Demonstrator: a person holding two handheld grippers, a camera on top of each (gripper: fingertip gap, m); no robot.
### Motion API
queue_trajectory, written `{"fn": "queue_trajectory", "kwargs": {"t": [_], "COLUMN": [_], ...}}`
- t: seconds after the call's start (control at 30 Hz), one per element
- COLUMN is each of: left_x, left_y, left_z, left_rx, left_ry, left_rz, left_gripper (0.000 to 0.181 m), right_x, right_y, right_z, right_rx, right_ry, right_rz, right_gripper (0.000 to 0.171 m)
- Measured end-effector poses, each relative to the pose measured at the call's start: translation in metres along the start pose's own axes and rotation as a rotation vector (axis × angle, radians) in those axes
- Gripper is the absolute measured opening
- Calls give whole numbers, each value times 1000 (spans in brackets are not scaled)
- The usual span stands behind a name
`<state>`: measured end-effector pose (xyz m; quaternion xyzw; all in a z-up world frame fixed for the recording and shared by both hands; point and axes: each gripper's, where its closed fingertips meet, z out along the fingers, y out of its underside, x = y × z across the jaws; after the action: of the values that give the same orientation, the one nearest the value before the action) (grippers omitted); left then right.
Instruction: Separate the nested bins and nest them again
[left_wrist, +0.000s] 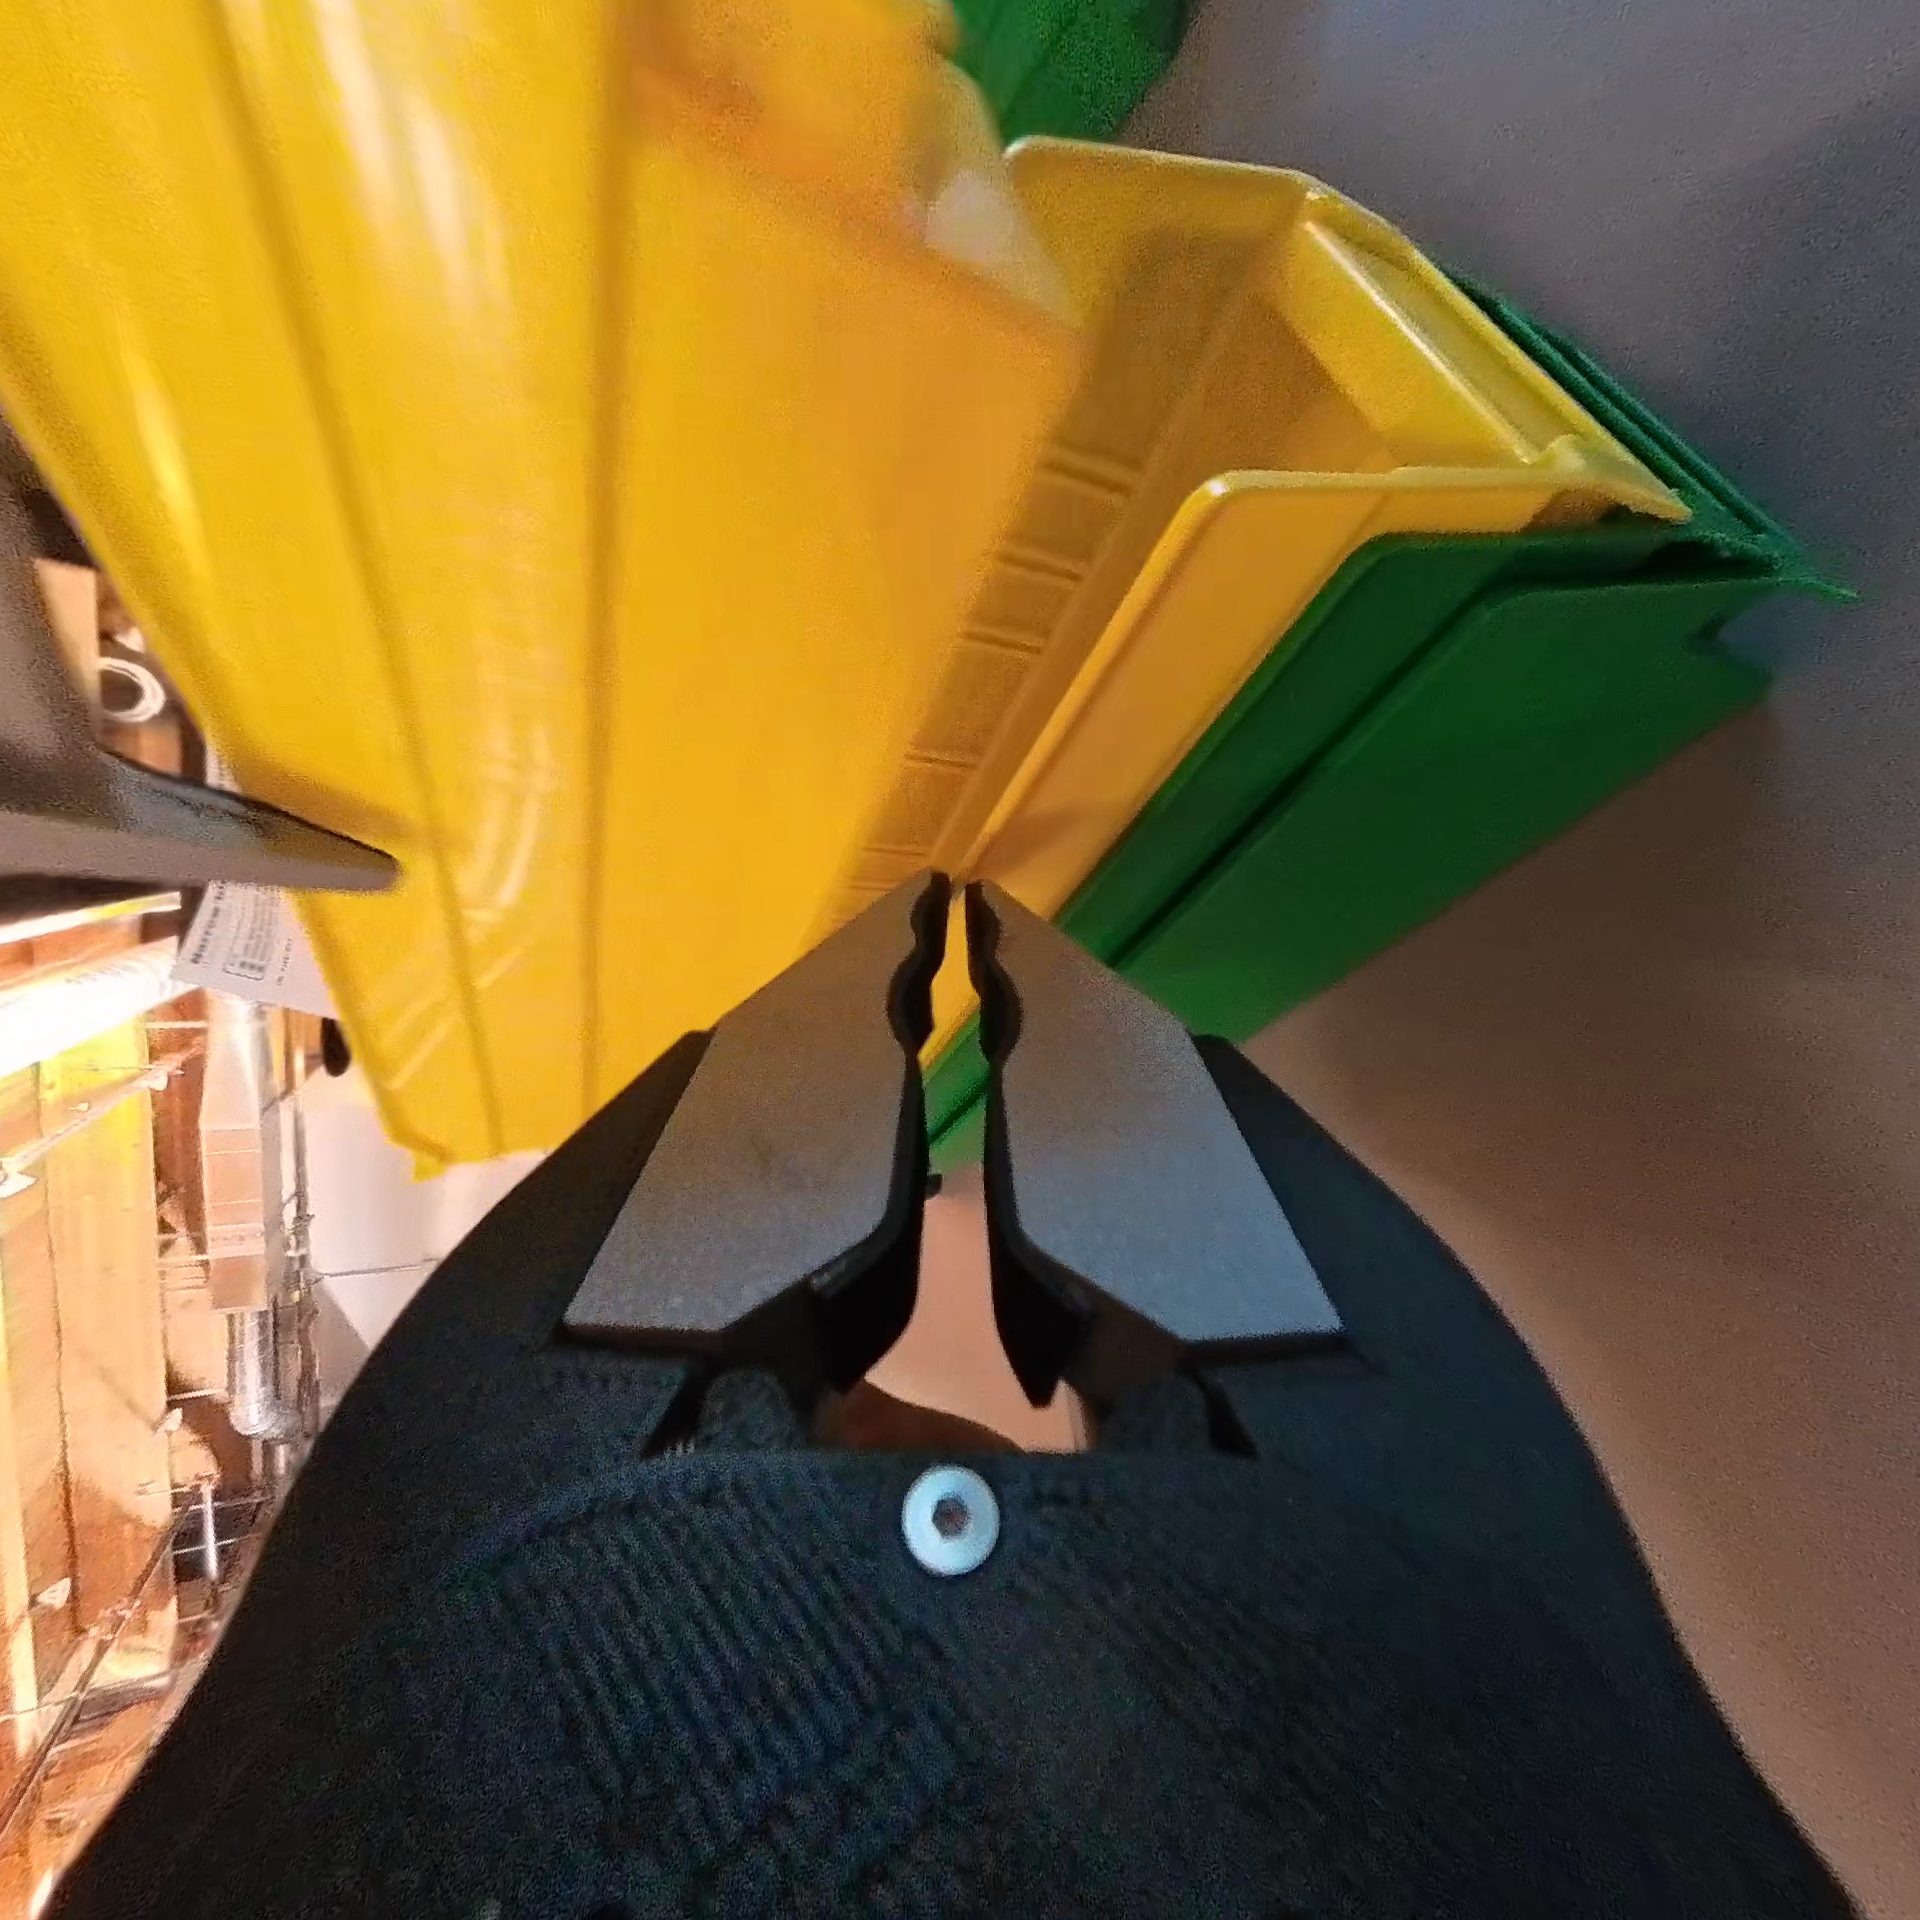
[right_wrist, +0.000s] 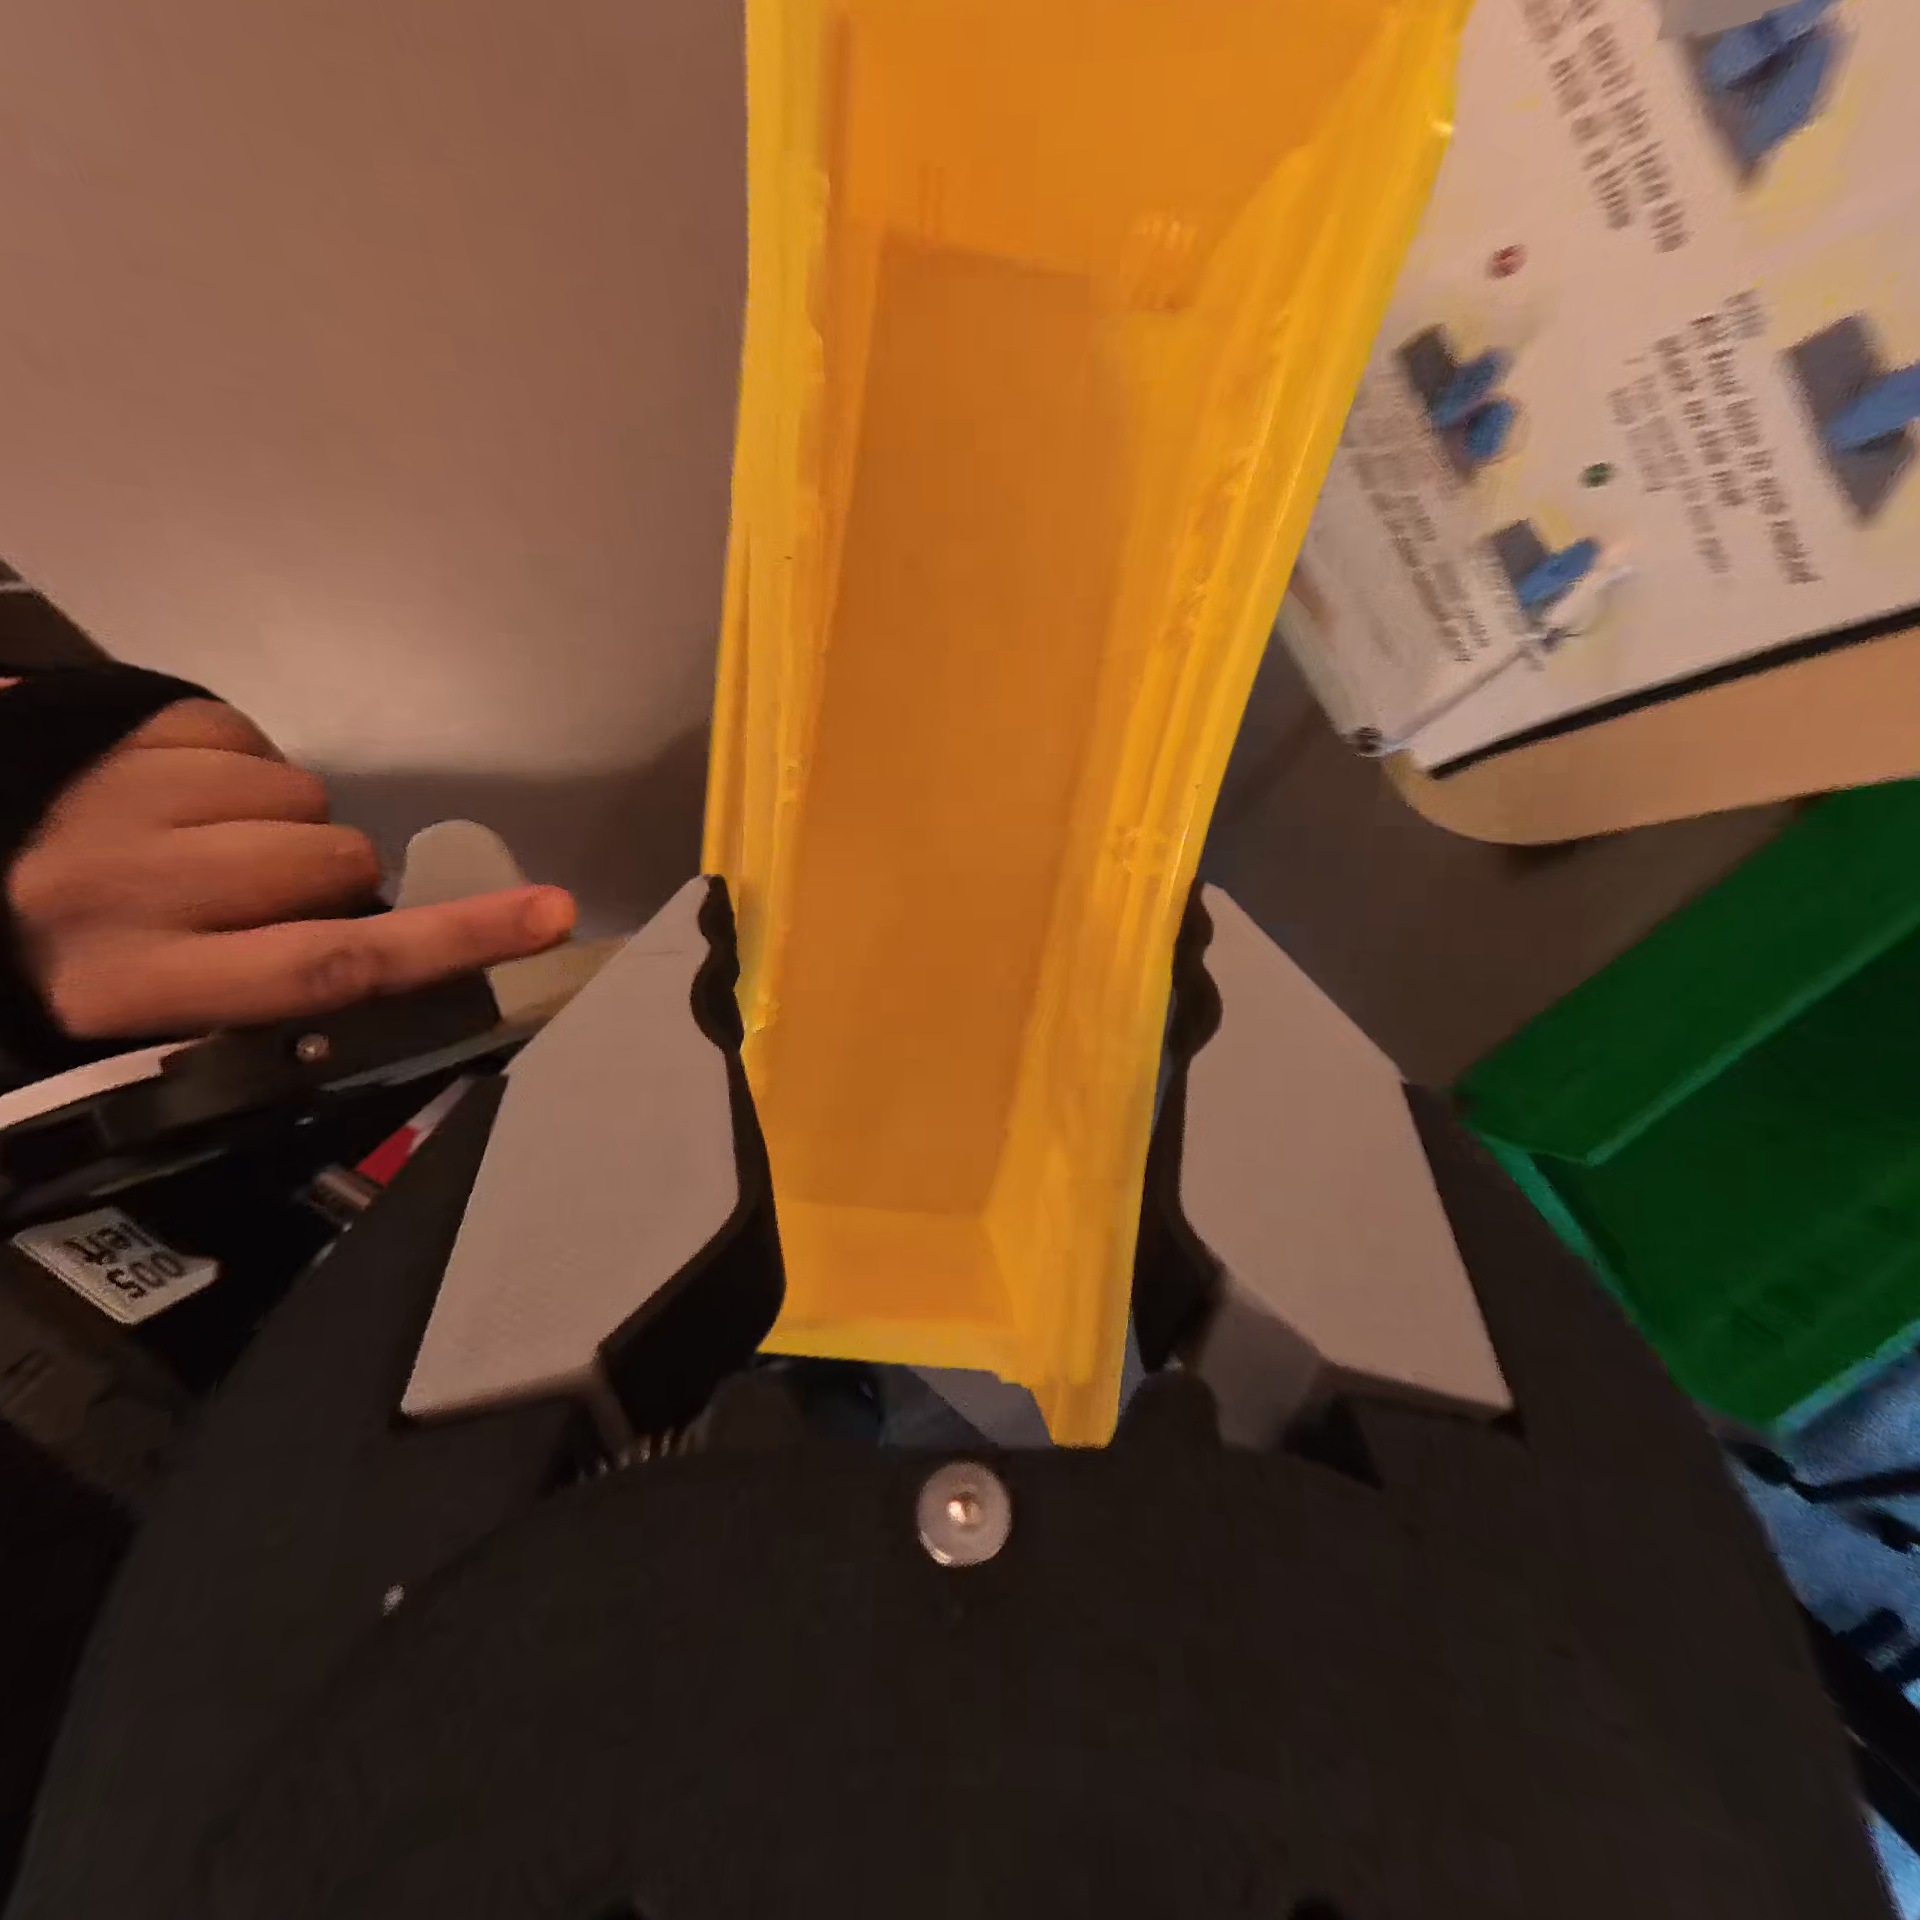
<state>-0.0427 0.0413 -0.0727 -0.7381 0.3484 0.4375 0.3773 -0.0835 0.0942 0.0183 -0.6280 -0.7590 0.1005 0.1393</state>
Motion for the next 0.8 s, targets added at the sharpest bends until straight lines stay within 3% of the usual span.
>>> {"fn": "queue_trajectory", "kwargs": {"t": [0.17, 0.3, 0.47, 0.5, 0.7, 0.8], "left_x": [0, -1, 2, 4, 25, 32], "left_y": [4, 15, 36, 34, 8, -4], "left_z": [-4, -11, -23, -28, -58, -67], "left_rx": [40, 44, 24, 45, 185, 211], "left_ry": [-4, 6, 43, 60, 162, 141], "left_rz": [-61, -94, -161, -194, -362, -370], "left_gripper": [1, 1, 1, 8, 36, 38], "right_x": [35, 62, 99, 105, 153, 175], "right_y": [25, 86, 211, 236, 349, 394], "right_z": [-44, -53, -13, -4, 30, 42], "right_rx": [67, 130, 44, 21, -49, -92], "right_ry": [77, 22, 34, 43, 110, 170], "right_rz": [51, 144, 276, 300, 510, 604], "right_gripper": [86, 88, 92, 93, 98, 98]}}
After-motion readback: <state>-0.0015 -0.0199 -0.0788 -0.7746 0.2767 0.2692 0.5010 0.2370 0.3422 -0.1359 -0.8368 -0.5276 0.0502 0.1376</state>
